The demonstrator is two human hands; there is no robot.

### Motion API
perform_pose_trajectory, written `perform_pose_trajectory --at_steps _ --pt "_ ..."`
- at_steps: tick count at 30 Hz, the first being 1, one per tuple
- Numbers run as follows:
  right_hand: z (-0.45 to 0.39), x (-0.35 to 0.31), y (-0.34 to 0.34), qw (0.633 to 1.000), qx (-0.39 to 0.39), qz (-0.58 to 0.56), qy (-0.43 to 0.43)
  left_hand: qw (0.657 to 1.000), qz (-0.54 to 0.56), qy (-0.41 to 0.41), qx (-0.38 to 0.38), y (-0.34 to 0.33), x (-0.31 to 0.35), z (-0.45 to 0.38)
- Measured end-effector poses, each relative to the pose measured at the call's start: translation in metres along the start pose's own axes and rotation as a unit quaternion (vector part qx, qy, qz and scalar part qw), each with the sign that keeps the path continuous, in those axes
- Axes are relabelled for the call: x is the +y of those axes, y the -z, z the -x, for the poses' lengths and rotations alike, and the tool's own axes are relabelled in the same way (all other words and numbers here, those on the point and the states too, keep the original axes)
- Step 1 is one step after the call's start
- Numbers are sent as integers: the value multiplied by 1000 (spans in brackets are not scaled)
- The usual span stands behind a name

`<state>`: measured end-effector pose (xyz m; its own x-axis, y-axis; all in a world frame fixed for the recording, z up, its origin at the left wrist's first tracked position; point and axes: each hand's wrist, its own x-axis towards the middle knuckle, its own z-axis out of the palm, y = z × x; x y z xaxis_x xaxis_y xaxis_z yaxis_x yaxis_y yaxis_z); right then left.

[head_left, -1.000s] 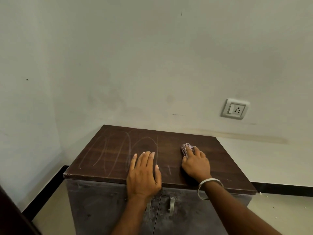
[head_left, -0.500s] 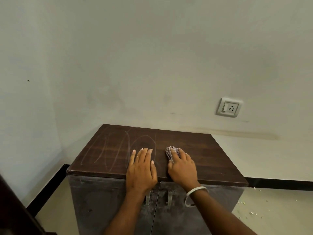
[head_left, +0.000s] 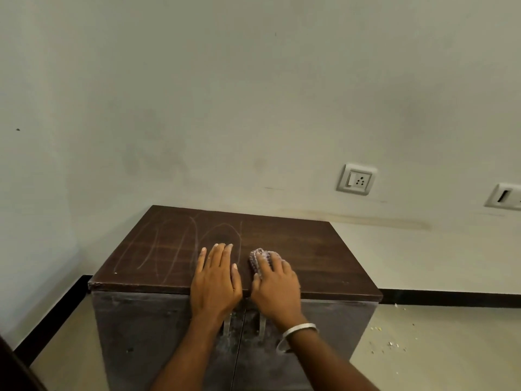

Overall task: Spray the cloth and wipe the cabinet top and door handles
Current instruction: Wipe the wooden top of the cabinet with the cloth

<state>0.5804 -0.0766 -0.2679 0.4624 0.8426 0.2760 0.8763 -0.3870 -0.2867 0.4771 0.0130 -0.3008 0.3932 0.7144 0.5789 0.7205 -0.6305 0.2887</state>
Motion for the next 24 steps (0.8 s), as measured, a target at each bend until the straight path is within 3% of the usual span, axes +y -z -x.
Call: perform_pose_trajectory --at_steps 5,15,19,24 --pt "6 8 5 1000 -4 14 26 1000 10 -4 4 2 -2 2" --pt "13 138 48 981 25 37 -189 1000 -1 17 10 14 -31 4" --pt "12 114 43 980 22 41 -192 1000 -16 25 -2 21 -44 5" --pt "15 39 19 991 21 22 -129 999 -23 41 -8 29 -57 5"
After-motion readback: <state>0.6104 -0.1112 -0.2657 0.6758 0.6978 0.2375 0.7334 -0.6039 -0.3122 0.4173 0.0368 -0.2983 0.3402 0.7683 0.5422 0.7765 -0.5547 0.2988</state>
